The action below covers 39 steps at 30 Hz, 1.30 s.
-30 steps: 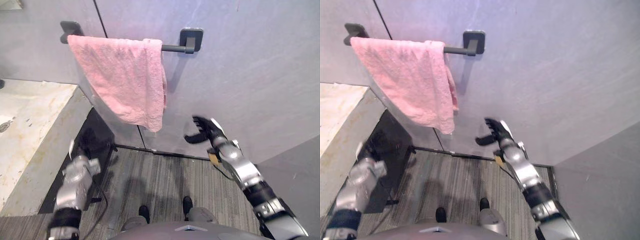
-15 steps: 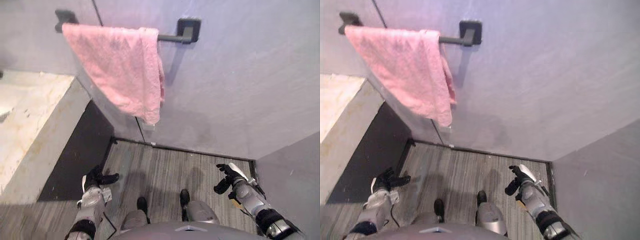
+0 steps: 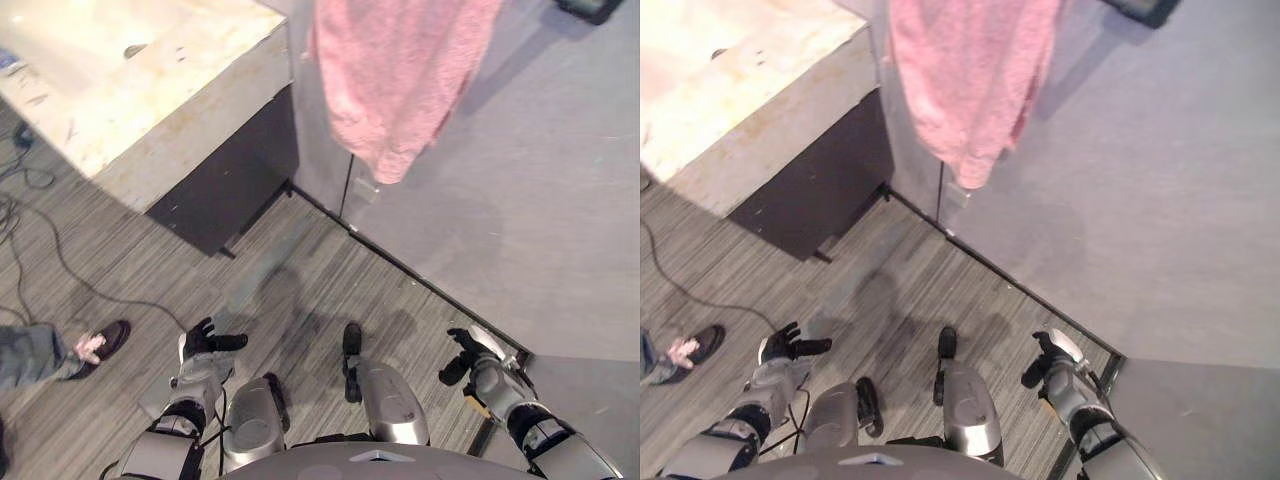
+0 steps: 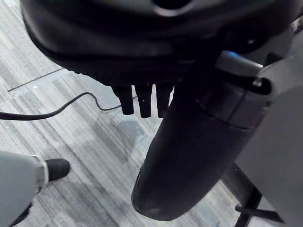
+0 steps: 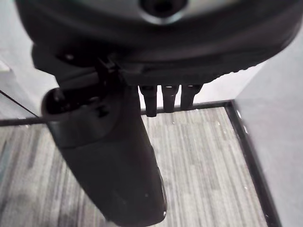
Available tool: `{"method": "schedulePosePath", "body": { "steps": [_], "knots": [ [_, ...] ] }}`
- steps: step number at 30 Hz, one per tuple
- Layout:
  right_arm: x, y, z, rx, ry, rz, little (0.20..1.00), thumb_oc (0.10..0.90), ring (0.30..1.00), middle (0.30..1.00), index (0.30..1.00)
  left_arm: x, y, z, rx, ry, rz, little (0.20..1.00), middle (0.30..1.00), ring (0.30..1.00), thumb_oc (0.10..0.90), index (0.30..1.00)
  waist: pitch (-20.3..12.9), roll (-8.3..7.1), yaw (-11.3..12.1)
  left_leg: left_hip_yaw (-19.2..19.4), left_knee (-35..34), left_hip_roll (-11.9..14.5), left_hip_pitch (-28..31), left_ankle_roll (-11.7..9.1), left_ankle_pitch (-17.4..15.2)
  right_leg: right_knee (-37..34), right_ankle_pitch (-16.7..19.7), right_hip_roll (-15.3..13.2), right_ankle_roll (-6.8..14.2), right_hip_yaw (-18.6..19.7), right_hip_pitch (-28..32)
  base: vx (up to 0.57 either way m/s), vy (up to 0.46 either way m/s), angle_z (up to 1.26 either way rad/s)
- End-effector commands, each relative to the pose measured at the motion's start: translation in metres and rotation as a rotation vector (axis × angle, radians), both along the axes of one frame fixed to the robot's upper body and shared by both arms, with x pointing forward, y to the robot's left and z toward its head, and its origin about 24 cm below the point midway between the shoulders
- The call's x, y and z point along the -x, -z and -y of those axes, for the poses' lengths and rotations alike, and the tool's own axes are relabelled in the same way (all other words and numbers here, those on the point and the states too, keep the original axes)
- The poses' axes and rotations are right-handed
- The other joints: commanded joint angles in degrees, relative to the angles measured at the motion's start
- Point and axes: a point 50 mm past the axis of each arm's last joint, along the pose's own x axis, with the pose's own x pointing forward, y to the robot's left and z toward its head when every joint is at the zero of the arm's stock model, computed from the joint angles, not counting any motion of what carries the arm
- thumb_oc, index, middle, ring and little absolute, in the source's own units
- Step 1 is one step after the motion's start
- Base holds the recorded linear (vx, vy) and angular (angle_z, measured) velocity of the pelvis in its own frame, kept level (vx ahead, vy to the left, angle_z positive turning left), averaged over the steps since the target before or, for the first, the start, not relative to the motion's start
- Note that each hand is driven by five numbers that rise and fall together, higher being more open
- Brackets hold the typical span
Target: Organize the bathroom.
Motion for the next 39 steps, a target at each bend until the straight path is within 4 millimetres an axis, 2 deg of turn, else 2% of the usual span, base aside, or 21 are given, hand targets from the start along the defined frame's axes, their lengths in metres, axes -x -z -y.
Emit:
{"method": "schedulePosePath", "body": {
  "steps": [1, 5, 6, 8, 9, 11, 12, 15, 18, 21, 23, 25, 26, 27, 28, 31, 32, 33, 34, 37, 39],
  "knots": [
    [-0.016, -0.019, 0.020, 0.081, 0.017, 0.126, 0.900, 0.800, 0.900, 0.900, 0.900, -0.001, -0.011, -0.016, -0.086, -0.008, 0.073, 0.900, 0.900, 0.900, 0.800, 0.900, -4.1, 1.16, -0.7, 0.2, -0.6, 1.0, 6.7, 2.9, -1.3, 2.7, -2.8, 4.6, 2.9, -0.2, -0.3, -0.27, 0.302, 0.10],
    [-0.023, -0.025, 0.022, 0.078, 0.023, 0.155, 0.900, 0.800, 0.900, 0.900, 0.900, -0.008, -0.015, -0.012, -0.105, 0.023, 0.080, 0.900, 0.900, 0.900, 0.800, 0.900, -3.5, 1.38, -1.4, 2.7, -7.1, -1.6, 9.2, 4.8, -6.9, 2.4, 0.9, 2.0, 6.3, -0.2, -4.9, -0.24, 0.256, -0.15],
    [-0.025, -0.027, 0.020, 0.066, 0.021, 0.163, 0.900, 0.800, 0.900, 0.900, 0.900, -0.008, -0.015, -0.012, -0.123, 0.045, 0.066, 0.900, 0.900, 0.900, 0.800, 0.900, -2.9, 1.20, -1.3, 4.1, -8.6, -2.9, 9.5, 5.8, -8.7, 0.9, 3.9, 0.2, 8.4, 0.0, -6.7, -0.26, 0.250, -0.25],
    [-0.025, -0.027, 0.016, 0.046, 0.003, 0.160, 0.900, 0.800, 0.900, 0.900, 0.900, -0.003, -0.014, -0.016, -0.150, 0.063, 0.042, 0.900, 0.900, 0.900, 0.800, 0.900, -2.0, 0.71, -0.9, 4.3, -8.9, -4.3, 8.8, 7.1, -9.9, -2.2, 8.2, -2.0, 10.9, 1.4, -7.9, -0.23, 0.149, -0.29],
    [-0.024, -0.026, 0.015, 0.047, -0.019, 0.148, 0.900, 0.800, 0.900, 0.900, 0.900, 0.000, -0.013, -0.018, -0.162, 0.071, 0.029, 0.900, 0.900, 0.900, 0.800, 0.900, -1.5, 0.91, -1.0, 3.9, -9.5, -4.4, 8.6, 7.6, -9.7, -1.5, 7.8, -2.2, 11.3, 3.4, -8.2, -0.23, 0.087, -0.23],
    [-0.015, -0.022, 0.014, 0.058, -0.066, 0.087, 0.900, 0.800, 0.900, 0.900, 0.900, 0.007, -0.012, -0.028, -0.192, 0.089, -0.010, 0.900, 0.900, 0.900, 0.800, 0.900, -0.7, 2.24, -2.3, 1.6, -10.0, -4.1, 6.5, 8.9, -7.6, 5.1, 3.1, 0.1, 10.2, 10.1, -8.0, -0.22, 0.057, 0.15],
    [-0.009, -0.019, 0.015, 0.066, -0.072, 0.063, 0.900, 0.800, 0.900, 0.900, 0.900, 0.009, -0.012, -0.033, -0.189, 0.080, -0.030, 0.900, 0.900, 0.900, 0.800, 0.900, -0.5, 3.42, -2.7, 0.1, -11.1, -4.0, 5.2, 9.2, -5.2, 8.5, -0.5, 2.1, 9.2, 10.9, -6.9, -0.18, 0.030, 0.47],
    [-0.008, -0.017, 0.015, 0.080, -0.089, 0.065, 0.900, 0.800, 0.900, 0.900, 0.900, 0.008, -0.014, -0.039, -0.180, 0.058, -0.038, 0.900, 0.900, 0.900, 0.800, 0.900, -0.6, 4.18, -2.6, -0.7, -12.8, -4.7, 3.0, 9.2, -2.2, 8.5, -2.9, 4.2, 8.0, 10.7, -4.9, -0.18, 0.012, 0.64],
    [-0.009, -0.014, 0.011, 0.096, -0.090, 0.092, 0.900, 0.800, 0.900, 0.900, 0.900, 0.002, -0.013, -0.032, -0.154, 0.017, -0.019, 0.900, 0.900, 0.900, 0.800, 0.900, -0.7, 4.17, -1.8, -2.0, -13.9, -5.9, 0.0, 8.7, 0.1, 4.3, -2.8, 5.8, 6.7, 10.2, -2.6, -0.22, -0.070, 0.28],
    [-0.007, -0.013, 0.012, 0.094, -0.065, 0.110, 0.900, 0.800, 0.900, 0.900, 0.900, 0.003, -0.010, -0.027, -0.160, 0.033, -0.014, 0.900, 0.900, 0.900, 0.800, 0.900, -0.4, 4.41, -2.1, -3.1, -14.1, -5.8, -0.1, 8.3, 0.7, 4.7, -3.4, 6.5, 6.1, 9.9, -2.2, -0.11, -0.039, 0.34],
    [-0.001, -0.010, 0.012, 0.096, -0.034, 0.116, 0.900, 0.800, 0.900, 0.900, 0.900, 0.004, -0.006, -0.022, -0.151, 0.057, 0.000, 0.900, 0.900, 0.900, 0.800, 0.900, -0.8, 4.81, -3.2, -2.1, -14.6, -4.9, 0.6, 8.0, 1.0, 4.8, -4.3, 6.9, 5.7, 9.7, -1.4, -0.12, 0.005, 0.61],
    [0.007, -0.006, 0.012, 0.095, 0.003, 0.130, 0.900, 0.800, 0.900, 0.900, 0.900, 0.002, -0.006, -0.017, -0.150, 0.073, 0.018, 0.900, 0.900, 0.900, 0.800, 0.900, -1.6, 4.57, -4.7, -1.2, -13.1, -2.8, 1.0, 7.2, 0.8, 5.3, -4.8, 6.4, 5.1, 9.4, -1.4, -0.09, 0.078, 0.99],
    [0.010, -0.004, 0.012, 0.093, 0.016, 0.134, 0.900, 0.800, 0.900, 0.900, 0.900, 0.002, -0.006, -0.015, -0.146, 0.072, 0.022, 0.900, 0.900, 0.900, 0.800, 0.900, -2.0, 4.01, -5.0, -2.2, -11.0, -1.8, 0.7, 6.7, 0.4, 5.8, -4.8, 6.0, 4.9, 9.4, -1.5, -0.07, 0.143, 1.34],
    [0.011, -0.003, 0.011, 0.087, 0.030, 0.150, 0.900, 0.800, 0.900, 0.900, 0.900, 0.002, -0.005, -0.013, -0.151, 0.065, 0.029, 0.900, 0.900, 0.900, 0.800, 0.900, -2.1, 3.19, -5.1, -3.7, -7.8, 0.5, 0.3, 6.0, 1.0, 7.0, -5.1, 5.5, 4.6, 9.7, -1.5, -0.10, 0.178, 1.08],
    [0.010, -0.003, 0.010, 0.080, 0.040, 0.161, 0.900, 0.800, 0.900, 0.900, 0.900, 0.002, -0.006, -0.013, -0.156, 0.063, 0.036, 0.900, 0.900, 0.900, 0.800, 0.900, -2.2, 2.71, -5.2, -5.1, -5.8, 2.8, -0.1, 5.3, 2.9, 8.0, -5.4, 5.5, 4.1, 10.5, -2.0, -0.11, 0.195, 0.70],
    [0.006, -0.005, 0.008, 0.061, 0.064, 0.191, 0.900, 0.800, 0.900, 0.900, 0.900, -0.003, -0.009, -0.011, -0.174, 0.075, 0.057, 0.900, 0.900, 0.900, 0.800, 0.900, -2.1, 2.38, -5.2, -8.2, -4.3, 6.2, -1.1, 4.2, 6.5, 9.0, -5.7, 6.0, 3.5, 12.7, -2.9, -0.10, 0.155, 0.20],
    [0.006, -0.005, 0.008, 0.061, 0.064, 0.191, 0.900, 0.800, 0.900, 0.900, 0.900, -0.003, -0.009, -0.011, -0.174, 0.075, 0.057, 0.900, 0.900, 0.900, 0.800, 0.900, -2.1, 2.38, -5.2, -8.2, -4.3, 6.2, -1.1, 4.2, 6.5, 9.0, -5.7, 6.0, 3.5, 12.7, -2.9, -0.14, 0.326, 0.05],
    [-0.002, -0.010, 0.009, 0.065, 0.069, 0.229, 0.900, 0.800, 0.900, 0.900, 0.900, -0.009, -0.012, -0.007, -0.170, 0.073, 0.078, 0.900, 0.900, 0.900, 0.800, 0.900, -1.7, 2.70, -5.4, -10.4, -3.7, 7.1, -1.2, 4.0, 7.5, 9.8, -5.9, 5.8, 3.4, 14.4, -3.8, -0.20, 0.685, 0.14],
    [-0.017, -0.022, 0.013, 0.077, 0.053, 0.286, 0.900, 0.800, 0.900, 0.900, 0.900, -0.016, -0.014, 0.003, -0.158, 0.067, 0.101, 0.900, 0.900, 0.900, 0.800, 0.900, -0.9, 4.25, -5.9, -9.2, -4.4, 5.5, -0.6, 4.1, 4.2, 11.3, -6.0, 3.8, 4.7, 16.0, -5.8, -0.22, 0.799, 0.13],
    [-0.028, -0.032, 0.018, 0.115, 0.017, 0.323, 0.900, 0.800, 0.900, 0.900, 0.900, -0.020, -0.014, 0.011, -0.150, 0.087, 0.104, 0.900, 0.900, 0.900, 0.800, 0.900, -0.6, 6.23, -7.7, -3.4, -6.0, 3.1, 0.5, 5.7, -2.4, 12.1, -3.9, 0.3, 7.3, 17.5, -9.5, -0.14, 0.563, -0.06],
    [-0.032, -0.035, 0.019, 0.119, 0.020, 0.336, 0.900, 0.800, 0.900, 0.900, 0.900, -0.022, -0.014, 0.013, -0.160, 0.103, 0.104, 0.900, 0.900, 0.900, 0.800, 0.900, -0.1, 6.59, -7.7, -3.1, -4.9, 2.1, -0.3, 5.9, -3.6, 12.2, -3.3, -0.2, 7.8, 17.8, -9.9, -0.04, 0.382, 0.43]
  ]
}}
